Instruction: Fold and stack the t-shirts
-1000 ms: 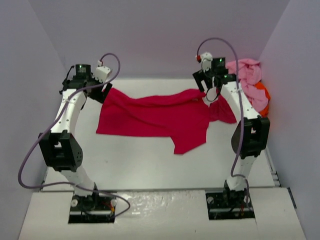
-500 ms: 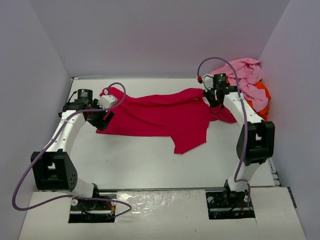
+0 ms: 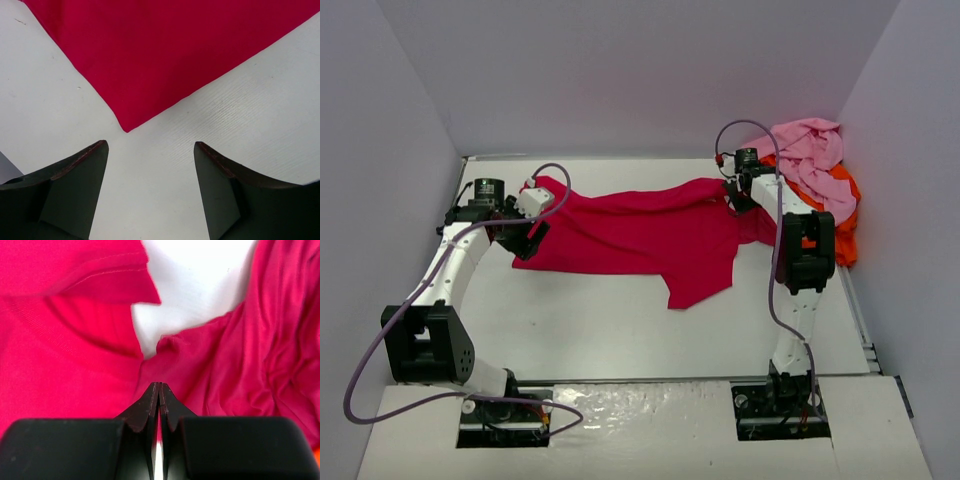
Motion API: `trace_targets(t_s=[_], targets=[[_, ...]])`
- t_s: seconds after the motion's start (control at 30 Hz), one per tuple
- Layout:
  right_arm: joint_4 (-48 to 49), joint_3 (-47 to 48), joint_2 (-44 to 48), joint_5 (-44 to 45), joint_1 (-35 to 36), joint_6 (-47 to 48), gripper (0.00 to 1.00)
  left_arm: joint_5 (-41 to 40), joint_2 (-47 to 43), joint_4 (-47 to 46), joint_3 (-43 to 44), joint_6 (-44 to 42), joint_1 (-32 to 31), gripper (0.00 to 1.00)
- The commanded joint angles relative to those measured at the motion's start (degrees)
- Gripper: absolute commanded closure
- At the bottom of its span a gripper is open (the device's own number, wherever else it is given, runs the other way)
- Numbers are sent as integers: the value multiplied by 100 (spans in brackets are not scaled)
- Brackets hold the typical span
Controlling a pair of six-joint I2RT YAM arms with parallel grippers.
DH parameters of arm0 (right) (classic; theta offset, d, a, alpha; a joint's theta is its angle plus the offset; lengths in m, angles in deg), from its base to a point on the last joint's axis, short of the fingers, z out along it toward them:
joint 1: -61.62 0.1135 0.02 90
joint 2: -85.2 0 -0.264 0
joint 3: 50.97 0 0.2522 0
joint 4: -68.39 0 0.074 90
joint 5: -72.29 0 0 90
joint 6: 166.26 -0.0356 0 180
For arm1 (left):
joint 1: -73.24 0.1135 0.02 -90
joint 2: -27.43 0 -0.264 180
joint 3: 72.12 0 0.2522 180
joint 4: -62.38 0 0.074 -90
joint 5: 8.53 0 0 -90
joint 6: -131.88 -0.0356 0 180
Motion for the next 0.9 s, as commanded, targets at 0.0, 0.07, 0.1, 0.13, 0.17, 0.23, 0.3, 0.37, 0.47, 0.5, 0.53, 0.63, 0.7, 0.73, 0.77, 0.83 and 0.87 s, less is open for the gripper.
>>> trace_targets(t_s=[0.0,0.07,0.1,0.13,0.17,0.23,0.3,0.37,0.47,0.5,0.53,0.63,0.7,0.73,0.77,0.83,0.87], targets=[[-188,237,-184,573,-23,-193,100,96,-164,-180,71,16,-1,34],[-221,198,-231,726,-29,-166,100,89,-170,-174,56,-16,-1,34],[-253,188,-274,790,-32,-175,100,96,-168,-180,56,-23,-1,34],[-303,194,-318,855,-40,-181,100,96,-159,-180,56,-20,-1,34],[-344,207,-364,900,-44,-179,100,96,-148,-178,56,-14,-1,34],[-561,262,-469,1051,-51,-149,100,93,-123,-166,64,-27,-1,34],[-825,248,-631,1660,-80,-46,100,79,-101,-130,56,-56,-1,34],[-854,73,-657,2501,-188,221,100,49,-122,-110,27,-121,-1,34],[-760,-483,-602,3530,-572,629,100,27,-154,1,-35,-260,-1,34],[-695,-585,-556,3854,-748,779,100,25,-170,52,-62,-321,-1,34],[-588,-675,-435,3992,-953,912,100,39,-196,105,-103,-412,-1,34],[-410,-816,-39,3773,-1489,1145,100,56,-240,149,-268,-588,-1,34],[-409,-830,294,3381,-1571,1199,92,76,-240,123,-337,-654,-1,34],[-409,-863,501,3128,-1538,1203,77,64,-240,30,-379,-641,-1,34],[-409,-895,701,2884,-1502,1207,62,46,-241,-62,-424,-628,-1,34],[-409,-871,986,2679,-1351,1168,58,-67,-274,-281,-537,-575,5,33],[-412,-857,1152,2593,-1254,1152,54,-92,-300,-369,-572,-578,4,33]])
